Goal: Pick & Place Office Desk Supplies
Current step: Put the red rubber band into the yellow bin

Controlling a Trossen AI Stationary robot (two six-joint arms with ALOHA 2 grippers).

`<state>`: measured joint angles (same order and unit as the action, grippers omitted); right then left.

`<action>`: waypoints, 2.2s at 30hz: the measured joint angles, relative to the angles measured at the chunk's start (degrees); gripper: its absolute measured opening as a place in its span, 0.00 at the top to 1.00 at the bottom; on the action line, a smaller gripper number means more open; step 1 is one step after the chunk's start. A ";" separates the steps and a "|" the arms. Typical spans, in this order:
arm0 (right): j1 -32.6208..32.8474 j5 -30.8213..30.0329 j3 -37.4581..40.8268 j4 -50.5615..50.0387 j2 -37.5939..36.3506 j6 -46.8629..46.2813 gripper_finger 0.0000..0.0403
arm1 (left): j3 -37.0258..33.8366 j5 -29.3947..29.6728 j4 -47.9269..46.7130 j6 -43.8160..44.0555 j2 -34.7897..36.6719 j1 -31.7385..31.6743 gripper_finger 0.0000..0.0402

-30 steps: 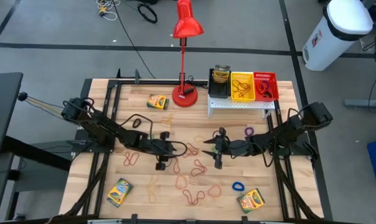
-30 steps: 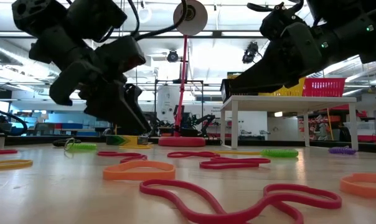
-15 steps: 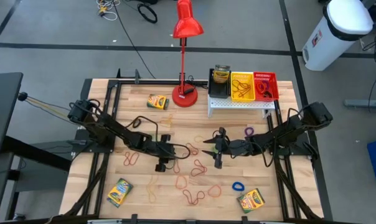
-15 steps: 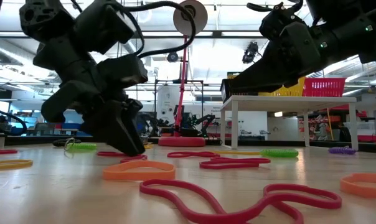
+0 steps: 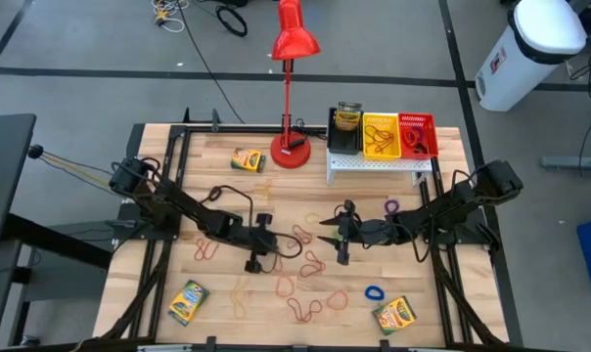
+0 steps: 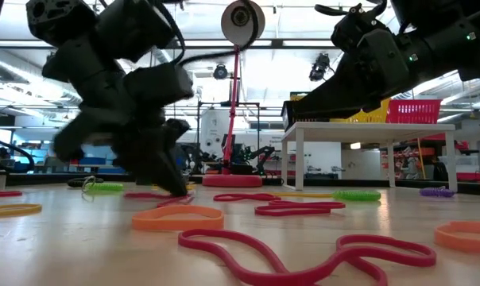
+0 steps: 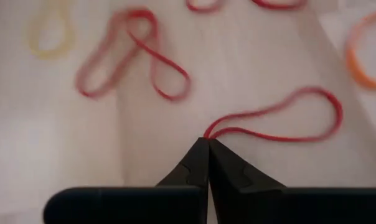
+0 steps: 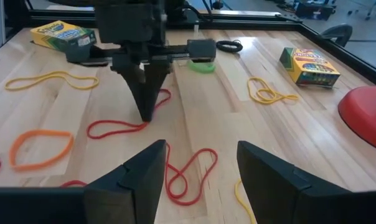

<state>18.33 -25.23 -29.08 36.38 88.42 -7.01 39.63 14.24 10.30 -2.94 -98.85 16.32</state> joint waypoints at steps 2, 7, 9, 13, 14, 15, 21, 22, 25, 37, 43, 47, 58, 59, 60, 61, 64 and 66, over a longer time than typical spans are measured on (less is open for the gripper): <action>0.00 0.00 0.00 0.04 0.00 -0.31 0.48 | -0.02 5.43 4.26 -1.96 0.48 0.04 0.99; 0.00 0.01 0.00 1.30 0.50 -3.53 0.48 | 0.02 15.31 14.26 -5.02 0.48 -0.29 0.99; 0.00 0.82 0.00 2.83 1.69 -3.56 0.48 | 0.03 16.05 16.54 -5.37 0.38 -0.24 0.99; 0.00 3.21 -0.05 9.02 5.60 -3.73 0.48 | 0.02 17.16 18.90 -5.52 0.38 -0.09 0.99; -0.01 3.23 -0.23 10.47 6.79 -3.73 0.48 | 0.02 17.18 19.41 -5.47 0.38 -0.11 0.99; -0.17 3.26 -0.68 11.24 7.74 -3.72 0.48 | 0.02 17.25 20.07 -5.49 0.38 -0.13 0.99; -2.46 3.42 -4.88 11.47 13.60 -5.26 0.38 | 0.02 17.27 21.91 -5.46 0.38 0.38 0.99; -2.82 3.36 -5.52 11.47 14.57 -5.70 0.35 | 0.02 17.29 22.02 -5.49 0.38 0.59 0.99; -4.05 3.78 -6.69 11.42 16.41 -6.69 0.28 | 0.02 17.25 22.22 -5.64 0.38 0.63 0.99; -5.32 11.39 -12.07 11.49 21.24 -6.86 0.43 | 0.02 17.33 23.98 -5.24 0.38 0.61 0.99; -5.24 7.31 -12.31 11.56 21.24 -6.05 0.78 | 0.02 17.49 23.85 -3.67 0.38 0.73 0.95; -5.18 6.91 -12.28 10.88 21.24 -3.73 0.97 | 0.02 21.17 23.69 -4.71 0.40 2.52 0.84; -2.90 -2.90 -12.20 2.03 15.80 -1.22 0.99 | -2.83 30.89 17.57 -8.02 7.45 7.43 0.54; -2.36 -4.88 -12.20 0.37 14.10 -0.69 0.99 | -4.00 27.63 17.94 -8.05 8.17 6.87 0.54; -1.79 -6.83 -12.20 -1.82 12.10 -0.14 0.99 | -5.52 24.01 19.38 -8.42 8.69 6.20 0.55; -1.23 -8.66 -12.20 -3.60 9.97 0.23 0.99 | -7.23 20.38 21.94 -8.85 8.89 5.31 0.56; -0.18 -12.83 -12.20 -9.81 2.99 1.39 0.99 | -13.09 10.60 33.40 -9.72 8.88 1.88 0.62; -0.17 -15.06 -12.20 -14.29 -2.10 1.56 0.99 | -16.91 4.80 40.53 -8.72 8.88 -1.12 0.67</action>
<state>18.15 -40.29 -41.28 22.09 86.33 -5.45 22.73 19.04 50.83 -11.66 -89.97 15.20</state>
